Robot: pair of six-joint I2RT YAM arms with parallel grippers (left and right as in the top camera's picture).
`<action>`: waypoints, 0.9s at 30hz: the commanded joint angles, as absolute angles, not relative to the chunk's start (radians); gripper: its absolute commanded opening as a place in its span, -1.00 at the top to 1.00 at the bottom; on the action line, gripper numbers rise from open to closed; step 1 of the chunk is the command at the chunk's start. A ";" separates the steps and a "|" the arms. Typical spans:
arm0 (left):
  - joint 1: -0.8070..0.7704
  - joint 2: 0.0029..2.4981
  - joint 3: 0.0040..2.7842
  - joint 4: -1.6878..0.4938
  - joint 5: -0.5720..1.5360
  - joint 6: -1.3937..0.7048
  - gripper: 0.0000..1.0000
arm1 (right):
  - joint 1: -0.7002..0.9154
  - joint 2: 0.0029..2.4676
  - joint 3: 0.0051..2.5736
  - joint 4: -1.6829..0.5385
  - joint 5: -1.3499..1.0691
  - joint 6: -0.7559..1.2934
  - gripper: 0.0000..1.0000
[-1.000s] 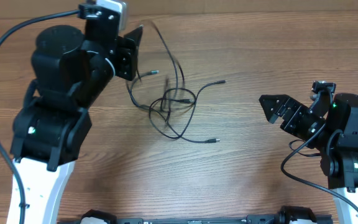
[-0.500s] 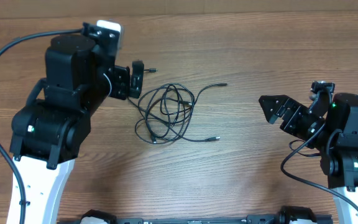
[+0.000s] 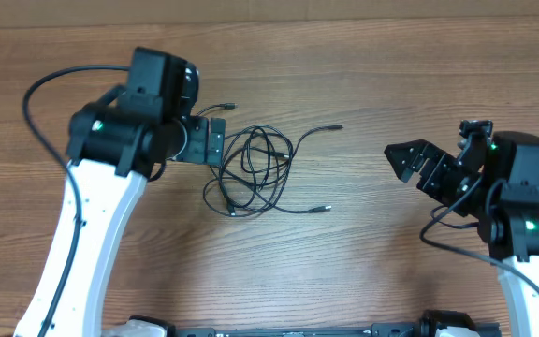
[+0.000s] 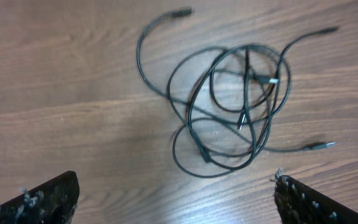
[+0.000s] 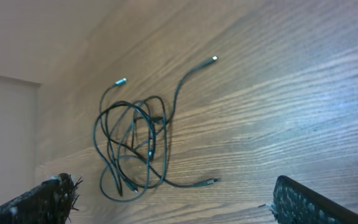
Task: Untangle cables
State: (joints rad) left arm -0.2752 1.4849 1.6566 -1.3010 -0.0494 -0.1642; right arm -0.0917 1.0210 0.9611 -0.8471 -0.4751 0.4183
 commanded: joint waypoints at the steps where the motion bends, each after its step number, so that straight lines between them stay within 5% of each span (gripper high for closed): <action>1: -0.286 1.520 1.663 -1.312 -0.024 -0.209 -1.00 | -0.097 1.058 0.970 -0.844 -0.488 0.410 -1.00; 16: -0.452 1.731 1.660 -1.326 0.015 -0.167 -1.00 | -0.097 1.122 0.970 -0.824 -0.487 0.397 -1.00; 27: -0.370 1.751 1.660 -1.229 0.026 -0.268 -0.99 | -0.096 1.125 0.970 -0.779 -0.538 0.336 -1.00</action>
State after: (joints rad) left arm -0.4076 1.7565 1.6558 -1.2366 0.0227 -0.2260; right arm -0.0917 1.1233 0.9611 -0.7998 -0.4953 0.3691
